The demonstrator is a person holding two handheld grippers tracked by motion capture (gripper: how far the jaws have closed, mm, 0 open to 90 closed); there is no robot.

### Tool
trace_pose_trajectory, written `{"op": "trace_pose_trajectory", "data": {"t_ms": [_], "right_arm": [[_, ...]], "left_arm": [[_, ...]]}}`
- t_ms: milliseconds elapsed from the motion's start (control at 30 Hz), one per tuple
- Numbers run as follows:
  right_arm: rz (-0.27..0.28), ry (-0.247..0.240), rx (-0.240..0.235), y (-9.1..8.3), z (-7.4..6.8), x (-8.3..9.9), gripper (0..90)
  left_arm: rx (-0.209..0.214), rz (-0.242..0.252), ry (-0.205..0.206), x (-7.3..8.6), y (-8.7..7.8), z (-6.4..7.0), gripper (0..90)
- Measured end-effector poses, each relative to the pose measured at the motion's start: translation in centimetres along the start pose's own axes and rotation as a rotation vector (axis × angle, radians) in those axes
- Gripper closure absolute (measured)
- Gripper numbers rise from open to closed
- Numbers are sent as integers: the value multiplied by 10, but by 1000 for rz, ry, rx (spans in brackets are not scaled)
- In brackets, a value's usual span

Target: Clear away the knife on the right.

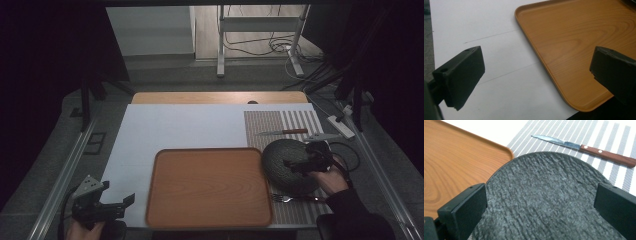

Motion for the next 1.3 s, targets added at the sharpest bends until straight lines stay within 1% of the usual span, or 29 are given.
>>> {"op": "trace_pose_trajectory", "data": {"t_ms": [233, 600, 933, 1000, 1033, 1100, 1167, 1300], "right_arm": [[-18, 9, 13, 8, 9, -8, 0], [-50, 28, 43, 23, 28, -22, 0], [-68, 73, 66, 38, 43, -33, 0], [-72, 79, 63, 39, 45, -34, 0], [-78, 88, 62, 43, 48, -36, 0], [-80, 91, 61, 44, 50, -37, 0], [-90, 96, 65, 48, 54, -41, 0], [-90, 115, 68, 51, 59, -45, 0]], "left_arm": [[0, -1, -3, 0, 0, 0, 6], [-1, -2, -4, 0, 0, 0, 6], [-1, -6, -2, 0, 1, 0, 6], [0, -6, -2, 0, 1, 0, 6], [0, -6, -2, 0, 1, 0, 6], [-1, -6, -2, 0, 1, 0, 6], [-1, -6, -2, 0, 1, 0, 6], [-1, -7, -2, 0, 1, 0, 6]]}}
Point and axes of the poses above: each handheld gripper's, and its own axes: y roughly forward along the jaws, x roughly out of its underside, z roughly to its right, the point moved 1 cm from there along y, roughly forward along the jaws, and after that the axes turned 8 degrees about -x, right-handed, at the moved point
